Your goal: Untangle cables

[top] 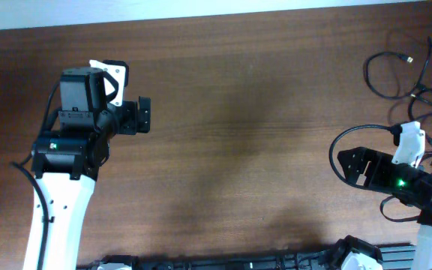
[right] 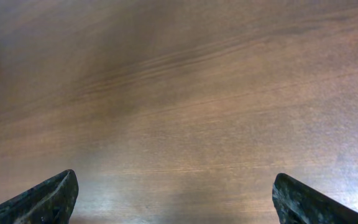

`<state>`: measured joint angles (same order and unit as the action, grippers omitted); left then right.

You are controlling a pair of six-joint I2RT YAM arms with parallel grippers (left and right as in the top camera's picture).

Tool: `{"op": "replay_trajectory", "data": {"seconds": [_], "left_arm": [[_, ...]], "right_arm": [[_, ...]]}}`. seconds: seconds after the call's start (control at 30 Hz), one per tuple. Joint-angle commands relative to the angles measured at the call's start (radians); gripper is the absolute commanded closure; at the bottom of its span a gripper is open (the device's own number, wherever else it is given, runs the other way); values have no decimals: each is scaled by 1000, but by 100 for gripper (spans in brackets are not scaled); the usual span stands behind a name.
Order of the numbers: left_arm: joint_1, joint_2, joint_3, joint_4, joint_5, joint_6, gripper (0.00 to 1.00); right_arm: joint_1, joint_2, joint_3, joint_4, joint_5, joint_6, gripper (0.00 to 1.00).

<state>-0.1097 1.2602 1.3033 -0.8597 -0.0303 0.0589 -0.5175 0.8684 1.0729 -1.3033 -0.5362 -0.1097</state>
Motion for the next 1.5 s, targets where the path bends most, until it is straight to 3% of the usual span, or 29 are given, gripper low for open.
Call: {"op": "replay_trajectory", "data": {"seconds": [0.0, 1.2, 1.33, 1.47], "left_arm": [[3, -10, 7, 2, -3, -10, 1], [3, -10, 7, 2, -3, -10, 1], [3, -10, 7, 2, -3, -10, 1], [3, -10, 7, 2, -3, -10, 1]], "right_arm": [[0, -7, -10, 6, -95, -61, 1], [52, 145, -11, 90, -105, -60, 1], [134, 114, -11, 208, -63, 27, 1], [293, 61, -11, 344, 138, 169, 1]]}}
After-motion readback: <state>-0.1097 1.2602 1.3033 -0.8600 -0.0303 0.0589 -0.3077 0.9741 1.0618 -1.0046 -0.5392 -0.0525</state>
